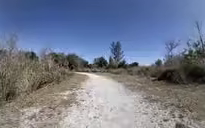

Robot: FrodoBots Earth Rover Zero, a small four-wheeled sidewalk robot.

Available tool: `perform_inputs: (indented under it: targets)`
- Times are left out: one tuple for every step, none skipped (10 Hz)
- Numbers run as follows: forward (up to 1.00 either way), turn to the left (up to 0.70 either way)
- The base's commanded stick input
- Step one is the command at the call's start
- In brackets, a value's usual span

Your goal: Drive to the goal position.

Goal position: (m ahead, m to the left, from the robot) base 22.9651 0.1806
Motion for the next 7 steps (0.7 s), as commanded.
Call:
perform_inputs:
  targets:
    - [0.7,0.0]
    - [0.7,0.0]
    - [0.7,0.0]
    - [0.7,0.0]
    - [0.7,0.0]
    - [0.7,0.0]
    - [0.7,0.0]
